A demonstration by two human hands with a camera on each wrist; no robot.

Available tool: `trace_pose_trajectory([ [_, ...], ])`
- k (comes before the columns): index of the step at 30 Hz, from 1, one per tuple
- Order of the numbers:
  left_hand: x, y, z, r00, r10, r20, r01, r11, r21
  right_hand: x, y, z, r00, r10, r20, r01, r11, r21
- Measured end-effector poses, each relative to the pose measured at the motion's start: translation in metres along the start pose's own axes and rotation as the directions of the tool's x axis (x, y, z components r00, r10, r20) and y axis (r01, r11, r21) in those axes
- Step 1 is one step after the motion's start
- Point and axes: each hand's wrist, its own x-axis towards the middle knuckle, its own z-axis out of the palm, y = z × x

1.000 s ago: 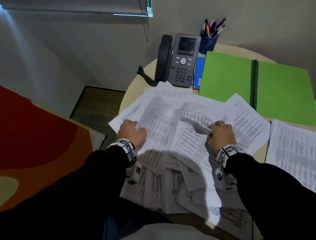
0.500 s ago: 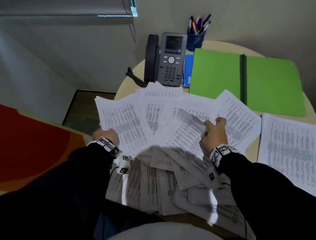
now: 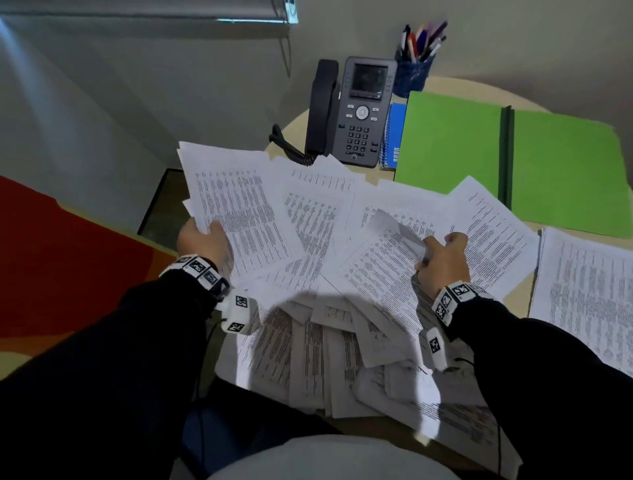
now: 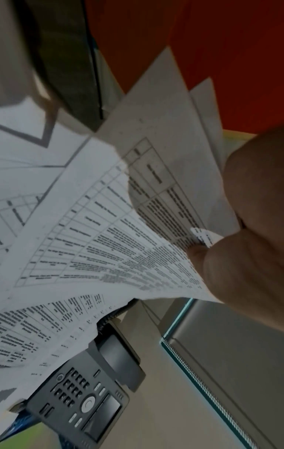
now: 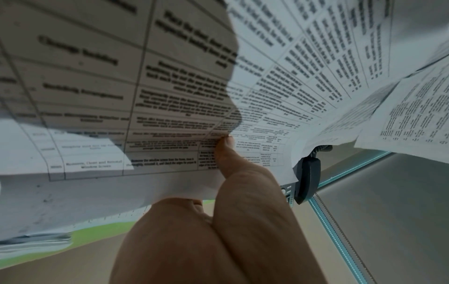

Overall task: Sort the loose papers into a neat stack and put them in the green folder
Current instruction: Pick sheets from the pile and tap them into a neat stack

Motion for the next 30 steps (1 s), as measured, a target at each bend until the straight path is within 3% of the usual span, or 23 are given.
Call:
trace_pose_trajectory([
  [7,-0.011,-0.006,-0.007,0.968,-0.158,0.194,0.13,0.98,0.149,0.001,0.0,0.001,1.0,-0.007,0.002,0.007,1.0,-0.007],
  [11,-0.026,-0.015,0.008,0.93,-0.114,0.35,0.019,0.964,0.265,0.001,0.001,-0.001,1.0,-0.006,0.007,0.006,1.0,-0.022],
  [13,-0.03,-0.01,0.01,0.92,-0.052,0.388,-0.04,0.973,0.227,0.0,0.002,-0.001,1.0,0.004,0.013,-0.003,0.999,-0.037],
  [22,-0.003,0.002,-0.033,0.98,-0.001,0.198,-0.003,1.0,0.022,-0.003,-0.001,-0.006,1.0,0.019,0.012,-0.019,1.0,0.012],
  [25,-0.004,0.003,-0.046,0.996,0.052,0.072,-0.053,0.998,0.016,-0.004,-0.005,-0.011,0.994,0.101,-0.033,-0.094,0.983,0.157],
  [30,0.005,-0.007,-0.066,0.989,0.115,-0.09,-0.116,0.993,0.001,-0.001,-0.001,-0.02,0.965,0.259,0.049,-0.261,0.914,0.312],
])
